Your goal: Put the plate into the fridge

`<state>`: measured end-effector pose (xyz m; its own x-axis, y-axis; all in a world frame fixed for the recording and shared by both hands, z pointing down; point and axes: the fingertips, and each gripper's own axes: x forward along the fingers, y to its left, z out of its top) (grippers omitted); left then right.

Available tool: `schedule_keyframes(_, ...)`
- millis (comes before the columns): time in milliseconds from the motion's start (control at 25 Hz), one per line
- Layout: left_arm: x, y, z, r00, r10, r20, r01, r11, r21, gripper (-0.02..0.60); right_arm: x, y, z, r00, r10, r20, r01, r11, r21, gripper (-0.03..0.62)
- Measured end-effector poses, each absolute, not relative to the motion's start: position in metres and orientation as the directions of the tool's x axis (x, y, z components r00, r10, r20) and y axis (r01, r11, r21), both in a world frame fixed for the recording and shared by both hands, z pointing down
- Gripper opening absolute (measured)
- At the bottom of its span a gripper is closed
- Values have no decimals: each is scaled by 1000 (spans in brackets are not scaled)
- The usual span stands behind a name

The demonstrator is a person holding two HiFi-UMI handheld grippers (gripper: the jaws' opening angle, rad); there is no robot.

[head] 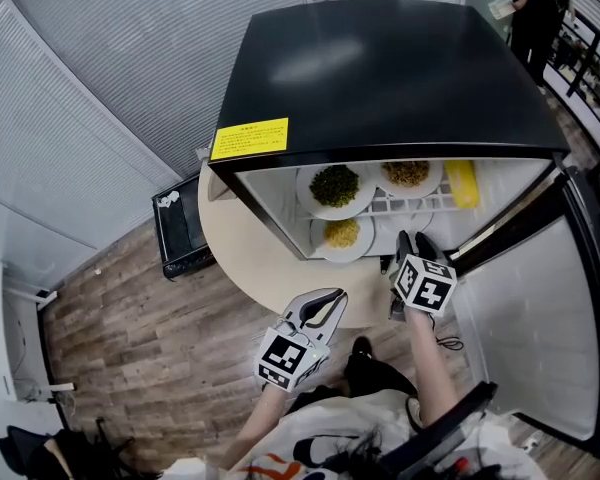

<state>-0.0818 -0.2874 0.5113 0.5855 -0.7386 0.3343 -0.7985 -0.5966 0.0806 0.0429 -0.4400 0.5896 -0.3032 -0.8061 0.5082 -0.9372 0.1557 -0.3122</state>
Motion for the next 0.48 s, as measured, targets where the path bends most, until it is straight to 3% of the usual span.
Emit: schedule_keyframes(480, -86, -255, 501, 606, -737, 298, -785, -615, 74, 26, 21, -373, 564, -397, -792, 465, -892, 213, -399, 144)
